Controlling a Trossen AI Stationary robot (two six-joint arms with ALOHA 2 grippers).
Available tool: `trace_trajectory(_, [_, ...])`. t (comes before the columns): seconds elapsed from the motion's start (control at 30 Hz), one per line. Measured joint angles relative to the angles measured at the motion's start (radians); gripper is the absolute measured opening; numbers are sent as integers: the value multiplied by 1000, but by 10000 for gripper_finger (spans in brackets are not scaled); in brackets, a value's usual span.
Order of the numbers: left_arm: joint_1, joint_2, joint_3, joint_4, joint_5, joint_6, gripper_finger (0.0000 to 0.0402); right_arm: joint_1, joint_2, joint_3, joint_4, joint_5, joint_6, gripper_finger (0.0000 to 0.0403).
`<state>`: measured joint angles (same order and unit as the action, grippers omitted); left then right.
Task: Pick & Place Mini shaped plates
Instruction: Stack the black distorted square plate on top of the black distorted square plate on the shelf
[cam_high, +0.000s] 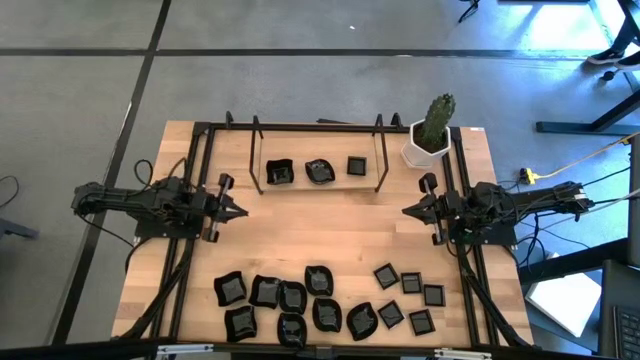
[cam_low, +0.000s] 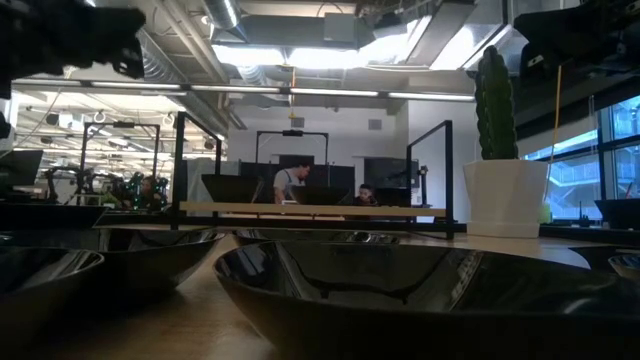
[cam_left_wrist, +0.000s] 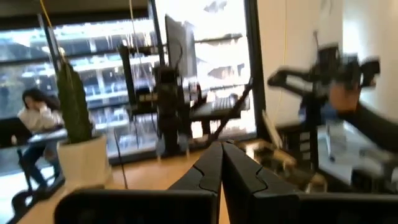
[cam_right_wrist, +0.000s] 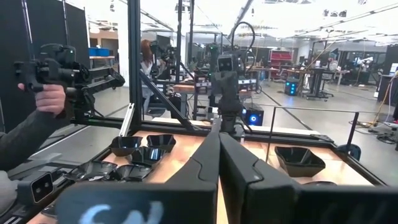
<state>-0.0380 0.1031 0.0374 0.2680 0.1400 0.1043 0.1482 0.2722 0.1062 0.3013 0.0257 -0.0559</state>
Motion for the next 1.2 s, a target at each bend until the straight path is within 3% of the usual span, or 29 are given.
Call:
trace_trajectory(0.27, [-69, 74, 55, 122, -17, -43, 3, 0, 0, 0, 0, 0, -8, 6])
trace_trajectory(0.57, [-284, 364, 239, 106, -270, 10, 2, 0, 0, 1, 1, -1, -17, 6])
trace_trajectory(0.9, [-503, 754, 628, -190, -560, -8, 2, 0, 0, 1, 1, -1, -24, 6])
trace_trajectory(1.07, [-617, 921, 850, -401, -746, -99, 3, 0, 0, 1, 1, -1, -34, 6])
trace_trajectory(1.2, [-687, 1041, 994, -611, -819, -217, 3, 0, 0, 1, 1, -1, -46, 6])
